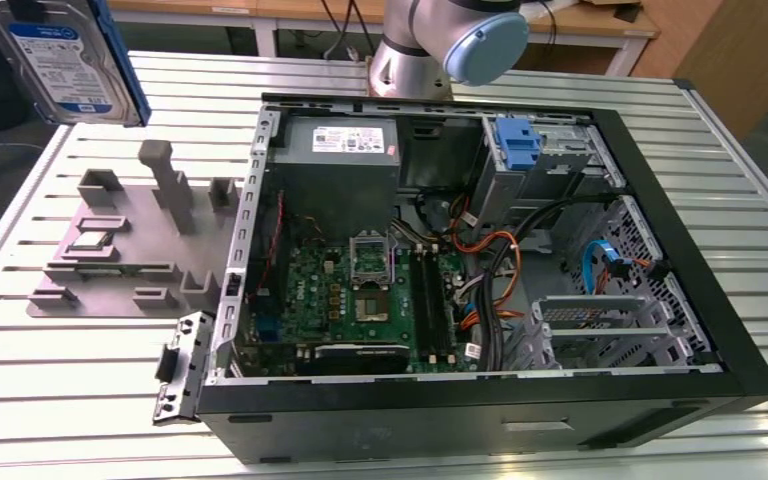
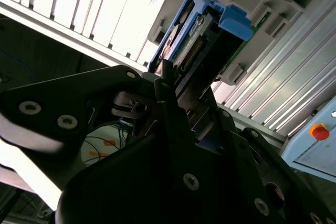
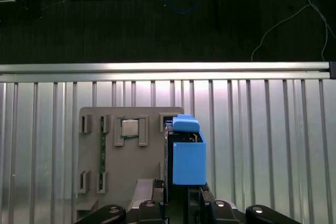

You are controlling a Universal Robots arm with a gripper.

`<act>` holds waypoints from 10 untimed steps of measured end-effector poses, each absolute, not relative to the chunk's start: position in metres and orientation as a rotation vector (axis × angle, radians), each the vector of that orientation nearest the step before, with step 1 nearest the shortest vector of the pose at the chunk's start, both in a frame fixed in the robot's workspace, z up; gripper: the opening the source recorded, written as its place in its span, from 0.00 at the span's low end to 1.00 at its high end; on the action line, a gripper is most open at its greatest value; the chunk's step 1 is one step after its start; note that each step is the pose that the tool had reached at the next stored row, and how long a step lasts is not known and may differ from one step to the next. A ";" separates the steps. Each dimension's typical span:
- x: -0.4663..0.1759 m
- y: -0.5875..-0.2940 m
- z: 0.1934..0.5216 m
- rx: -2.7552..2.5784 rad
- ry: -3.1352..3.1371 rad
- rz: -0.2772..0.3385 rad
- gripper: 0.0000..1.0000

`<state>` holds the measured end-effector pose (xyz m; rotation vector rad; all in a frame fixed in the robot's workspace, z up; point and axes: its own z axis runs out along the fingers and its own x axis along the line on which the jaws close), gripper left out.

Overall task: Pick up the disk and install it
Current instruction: 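Pick up the disk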

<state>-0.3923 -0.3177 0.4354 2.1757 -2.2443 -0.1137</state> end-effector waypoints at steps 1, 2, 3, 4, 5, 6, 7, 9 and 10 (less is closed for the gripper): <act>-0.392 -0.318 0.436 2.176 -2.244 -0.114 0.35; -0.392 -0.318 0.436 2.176 -2.244 -0.114 0.35; -0.392 -0.318 0.436 2.176 -2.244 -0.114 0.35; -0.392 -0.318 0.437 2.176 -2.244 -0.114 0.35; -0.392 -0.318 0.438 2.176 -2.244 -0.114 0.35; -0.392 -0.318 0.439 2.176 -2.244 -0.114 0.35; -0.392 -0.318 0.440 2.176 -2.244 -0.114 0.35; -0.392 -0.318 0.442 2.176 -2.244 -0.114 0.35; -0.392 -0.318 0.443 2.176 -2.244 -0.114 0.35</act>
